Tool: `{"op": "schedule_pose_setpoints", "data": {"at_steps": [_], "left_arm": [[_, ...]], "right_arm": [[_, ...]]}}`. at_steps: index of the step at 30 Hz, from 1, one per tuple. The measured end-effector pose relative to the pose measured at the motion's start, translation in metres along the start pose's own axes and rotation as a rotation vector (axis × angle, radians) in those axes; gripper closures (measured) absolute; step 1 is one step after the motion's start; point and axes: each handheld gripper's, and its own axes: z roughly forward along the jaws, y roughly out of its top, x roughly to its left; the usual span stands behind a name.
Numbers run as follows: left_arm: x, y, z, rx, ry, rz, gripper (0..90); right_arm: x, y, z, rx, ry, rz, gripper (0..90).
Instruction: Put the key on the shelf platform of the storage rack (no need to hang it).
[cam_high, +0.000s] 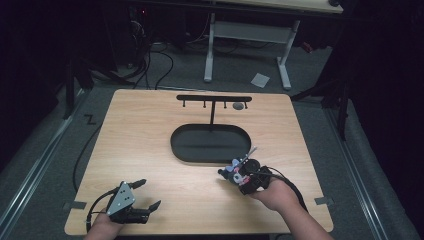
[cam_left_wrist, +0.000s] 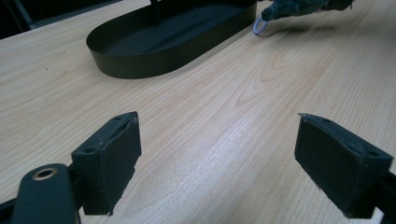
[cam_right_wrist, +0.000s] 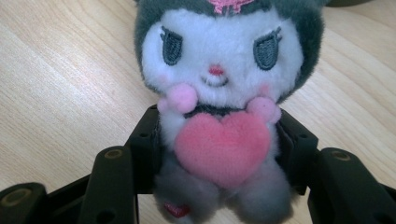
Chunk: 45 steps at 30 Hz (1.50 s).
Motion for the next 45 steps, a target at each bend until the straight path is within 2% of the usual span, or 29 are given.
{"op": "schedule_pose_setpoints", "data": {"at_steps": [1,2,3,4,5,11,28,36,40,45], "left_arm": [[0.0,0.0,0.0,0.0,0.0,0.0,15.1],[0.0,0.0,0.0,0.0,0.0,0.0,15.1],[0.0,0.0,0.0,0.001,0.0,0.0,15.1],[0.0,0.0,0.0,0.001,0.001,0.001,15.1],[0.0,0.0,0.0,0.002,0.001,0.001,15.1],[0.0,0.0,0.0,0.001,0.0,0.002,15.1],[0.0,0.0,0.0,-0.004,-0.001,0.002,15.1],[0.0,0.0,0.0,-0.002,-0.002,0.005,15.1],[0.0,0.0,0.0,-0.002,-0.003,0.003,15.1],[0.0,0.0,0.0,-0.002,-0.002,0.004,15.1]], "right_arm": [[-0.001,-0.001,-0.002,-0.002,-0.002,0.01,45.8],[-0.005,-0.001,-0.004,-0.01,-0.009,-0.014,45.8],[-0.005,-0.001,-0.006,-0.009,-0.011,0.001,45.8],[-0.007,-0.002,-0.008,-0.017,-0.014,-0.005,45.8],[-0.008,-0.003,-0.012,-0.019,-0.017,0.017,45.8],[-0.019,-0.006,-0.024,-0.029,-0.032,0.048,45.8],[-0.055,-0.001,-0.058,-0.039,-0.042,0.243,45.8],[-0.069,0.007,-0.078,-0.044,-0.062,0.273,45.7],[-0.073,0.009,-0.08,-0.063,-0.057,0.288,45.8],[-0.073,0.012,-0.083,-0.059,-0.064,0.287,45.8]]}}
